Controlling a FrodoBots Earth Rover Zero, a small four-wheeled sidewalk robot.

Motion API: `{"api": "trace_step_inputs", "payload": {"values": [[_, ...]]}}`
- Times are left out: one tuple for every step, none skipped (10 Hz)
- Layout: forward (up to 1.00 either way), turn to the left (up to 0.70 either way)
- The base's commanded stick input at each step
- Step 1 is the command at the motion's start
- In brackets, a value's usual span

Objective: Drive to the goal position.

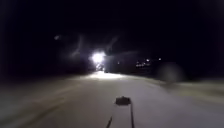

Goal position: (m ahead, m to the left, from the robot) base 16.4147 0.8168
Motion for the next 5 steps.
{"api": "trace_step_inputs", "payload": {"values": [[1.00, 0.16], [1.00, 0.09], [1.00, 0.05], [1.00, 0.06], [1.00, 0.10]]}}
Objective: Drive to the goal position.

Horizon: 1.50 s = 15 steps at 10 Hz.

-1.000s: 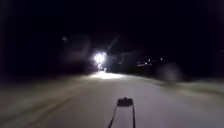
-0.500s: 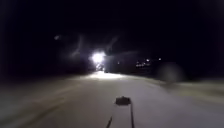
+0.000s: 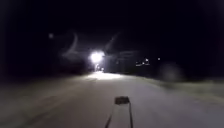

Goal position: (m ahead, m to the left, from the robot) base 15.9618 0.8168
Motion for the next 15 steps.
{"api": "trace_step_inputs", "payload": {"values": [[1.00, 0.13], [1.00, 0.07], [1.00, 0.12], [1.00, 0.07], [1.00, 0.09], [1.00, 0.14], [1.00, 0.17], [1.00, 0.14], [1.00, 0.11], [1.00, 0.08], [1.00, 0.12], [1.00, 0.17], [1.00, 0.18], [1.00, 0.18], [1.00, 0.18]]}}
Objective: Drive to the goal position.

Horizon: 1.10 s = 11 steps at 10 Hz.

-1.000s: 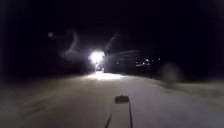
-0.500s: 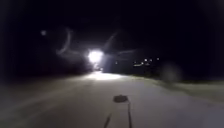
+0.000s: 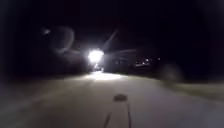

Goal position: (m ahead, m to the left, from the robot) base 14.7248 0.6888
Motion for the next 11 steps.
{"api": "trace_step_inputs", "payload": {"values": [[1.00, 0.18], [1.00, 0.18], [1.00, 0.17], [1.00, 0.19], [1.00, 0.17], [1.00, 0.11], [1.00, 0.09], [1.00, 0.12], [1.00, 0.17], [1.00, 0.23], [1.00, 0.21]]}}
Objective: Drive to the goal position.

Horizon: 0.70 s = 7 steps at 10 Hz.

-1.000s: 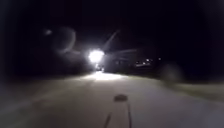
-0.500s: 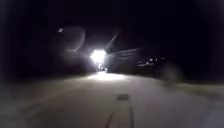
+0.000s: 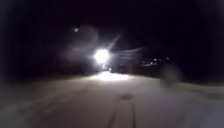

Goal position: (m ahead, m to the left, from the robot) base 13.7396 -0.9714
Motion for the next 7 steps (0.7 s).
{"api": "trace_step_inputs", "payload": {"values": [[1.00, 0.12], [1.00, 0.05], [1.00, 0.05], [1.00, 0.04], [1.00, 0.04], [1.00, 0.03], [1.00, 0.03]]}}
